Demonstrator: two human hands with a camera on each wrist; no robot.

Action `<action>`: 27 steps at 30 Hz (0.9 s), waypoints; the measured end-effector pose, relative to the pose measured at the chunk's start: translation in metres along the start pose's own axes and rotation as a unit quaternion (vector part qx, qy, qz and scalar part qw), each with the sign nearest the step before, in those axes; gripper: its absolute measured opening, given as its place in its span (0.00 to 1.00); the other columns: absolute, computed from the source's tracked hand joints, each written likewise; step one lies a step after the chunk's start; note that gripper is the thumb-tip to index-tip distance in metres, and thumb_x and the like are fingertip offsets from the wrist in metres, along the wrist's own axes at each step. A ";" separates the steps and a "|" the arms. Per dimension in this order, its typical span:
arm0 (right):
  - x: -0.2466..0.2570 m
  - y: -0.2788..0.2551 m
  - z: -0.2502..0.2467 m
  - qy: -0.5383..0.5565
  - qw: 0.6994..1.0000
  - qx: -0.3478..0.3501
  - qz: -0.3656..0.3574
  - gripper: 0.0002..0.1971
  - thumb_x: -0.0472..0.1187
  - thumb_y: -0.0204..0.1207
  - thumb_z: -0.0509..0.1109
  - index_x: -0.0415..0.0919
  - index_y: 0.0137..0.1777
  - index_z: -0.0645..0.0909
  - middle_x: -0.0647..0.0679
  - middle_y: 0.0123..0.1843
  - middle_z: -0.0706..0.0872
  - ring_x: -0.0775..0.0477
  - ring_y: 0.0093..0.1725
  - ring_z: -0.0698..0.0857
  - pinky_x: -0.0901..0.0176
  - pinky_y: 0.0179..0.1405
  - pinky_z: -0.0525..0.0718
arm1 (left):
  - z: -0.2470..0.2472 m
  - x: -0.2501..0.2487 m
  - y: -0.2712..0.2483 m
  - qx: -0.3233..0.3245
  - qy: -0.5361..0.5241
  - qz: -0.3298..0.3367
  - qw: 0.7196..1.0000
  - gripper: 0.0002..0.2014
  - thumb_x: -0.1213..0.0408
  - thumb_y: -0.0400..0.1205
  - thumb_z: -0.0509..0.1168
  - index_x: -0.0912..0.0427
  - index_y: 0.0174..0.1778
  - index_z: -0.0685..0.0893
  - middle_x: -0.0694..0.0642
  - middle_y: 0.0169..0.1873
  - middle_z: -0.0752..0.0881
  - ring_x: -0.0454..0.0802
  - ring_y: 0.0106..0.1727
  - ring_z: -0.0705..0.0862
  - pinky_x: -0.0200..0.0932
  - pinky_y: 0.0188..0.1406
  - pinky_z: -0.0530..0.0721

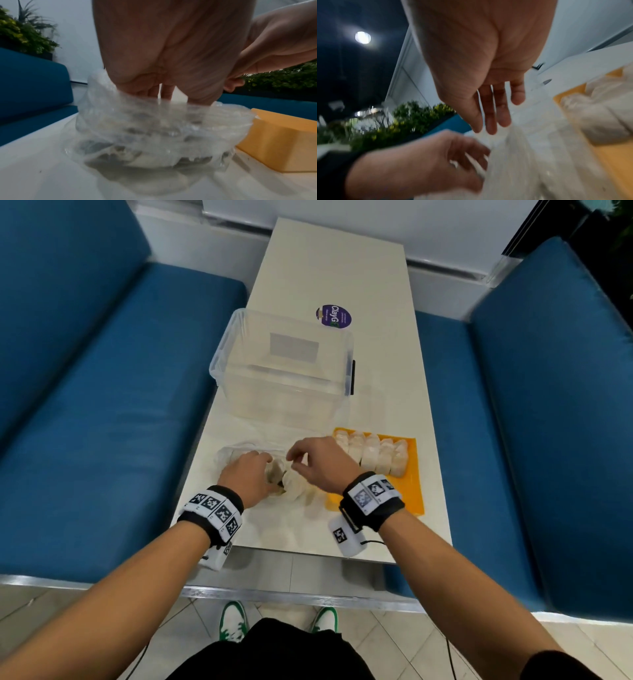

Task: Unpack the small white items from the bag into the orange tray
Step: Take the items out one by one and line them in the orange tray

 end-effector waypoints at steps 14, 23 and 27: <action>-0.008 0.004 0.047 -0.055 0.992 0.039 0.104 0.10 0.39 0.76 0.78 0.38 0.55 0.91 0.40 0.58 0.85 0.37 0.56 0.84 0.47 0.59 0.82 | 0.015 -0.016 0.011 -0.004 0.012 0.069 0.998 0.12 0.59 0.79 0.70 0.51 0.58 0.90 0.56 0.56 0.88 0.59 0.56 0.87 0.49 0.49 0.83; -0.016 -0.001 0.039 -0.038 0.993 0.010 0.110 0.09 0.37 0.75 0.78 0.38 0.54 0.89 0.40 0.54 0.84 0.37 0.53 0.84 0.53 0.52 0.79 | 0.006 -0.003 0.015 -0.016 -0.145 0.023 0.989 0.08 0.72 0.81 0.69 0.62 0.52 0.93 0.59 0.49 0.91 0.56 0.53 0.88 0.48 0.57 0.86; -0.017 -0.002 0.040 -0.036 0.993 0.007 0.113 0.10 0.36 0.75 0.77 0.39 0.55 0.89 0.40 0.55 0.84 0.38 0.55 0.83 0.57 0.50 0.75 | 0.000 0.001 0.014 -0.009 -0.122 0.024 0.992 0.08 0.71 0.82 0.69 0.57 0.55 0.88 0.57 0.51 0.88 0.55 0.53 0.86 0.44 0.53 0.84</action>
Point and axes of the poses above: each hand's wrist, its own y-axis towards the middle knuckle, its own z-axis out of the palm, x = y × z, the point moved 4 cm from there along y, towards the middle knuckle
